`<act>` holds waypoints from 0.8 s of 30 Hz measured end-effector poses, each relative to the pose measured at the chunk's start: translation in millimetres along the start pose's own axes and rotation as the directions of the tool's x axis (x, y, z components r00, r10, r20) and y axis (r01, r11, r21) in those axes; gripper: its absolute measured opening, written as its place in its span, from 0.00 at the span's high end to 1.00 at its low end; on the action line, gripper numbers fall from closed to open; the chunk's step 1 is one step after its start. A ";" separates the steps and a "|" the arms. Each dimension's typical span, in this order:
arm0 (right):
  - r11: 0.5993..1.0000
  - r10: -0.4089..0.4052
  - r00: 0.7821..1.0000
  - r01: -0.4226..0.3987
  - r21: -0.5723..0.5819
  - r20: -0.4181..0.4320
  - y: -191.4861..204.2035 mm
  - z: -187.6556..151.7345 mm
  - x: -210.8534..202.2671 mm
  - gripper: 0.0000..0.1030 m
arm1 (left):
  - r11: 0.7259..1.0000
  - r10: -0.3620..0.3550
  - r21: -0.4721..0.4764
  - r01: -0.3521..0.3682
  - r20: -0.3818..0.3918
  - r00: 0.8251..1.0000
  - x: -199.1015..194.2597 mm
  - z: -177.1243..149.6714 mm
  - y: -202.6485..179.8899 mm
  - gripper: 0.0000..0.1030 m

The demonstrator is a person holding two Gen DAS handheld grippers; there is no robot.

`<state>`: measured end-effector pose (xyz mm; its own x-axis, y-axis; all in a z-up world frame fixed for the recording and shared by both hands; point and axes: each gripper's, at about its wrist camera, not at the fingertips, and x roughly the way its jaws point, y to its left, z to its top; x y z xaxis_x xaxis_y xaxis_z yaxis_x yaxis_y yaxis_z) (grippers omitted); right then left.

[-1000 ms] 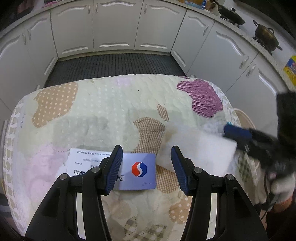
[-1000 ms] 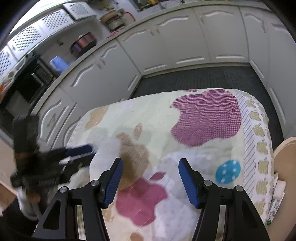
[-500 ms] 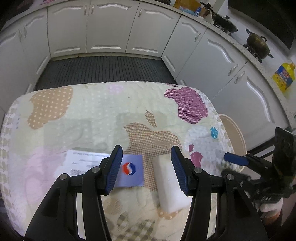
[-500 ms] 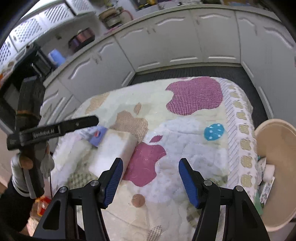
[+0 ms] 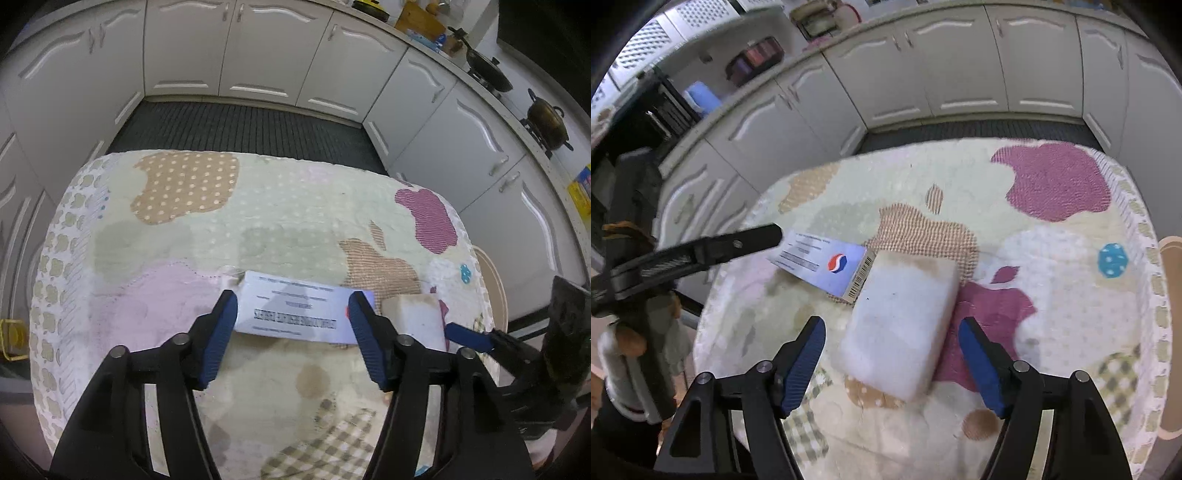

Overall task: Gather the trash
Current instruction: 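Grasp the white-and-blue medicine box with the left tool while the right tool grasps the white sponge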

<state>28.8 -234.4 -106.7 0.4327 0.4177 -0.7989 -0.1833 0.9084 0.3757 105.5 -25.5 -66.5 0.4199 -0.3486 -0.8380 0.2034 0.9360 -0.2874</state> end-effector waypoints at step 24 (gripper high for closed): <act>0.992 -0.096 0.995 0.096 -0.087 0.014 -20.4 -8.5 -22.9 0.39 | 0.987 0.154 0.069 -0.144 -0.174 0.973 33.7 -13.7 31.7 0.40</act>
<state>15.2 -262.4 -100.1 0.4607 0.3287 -0.8244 -0.2169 0.9424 0.2545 114.0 -6.9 -110.3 0.2861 -0.1866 -0.9399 0.2013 0.9707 -0.1314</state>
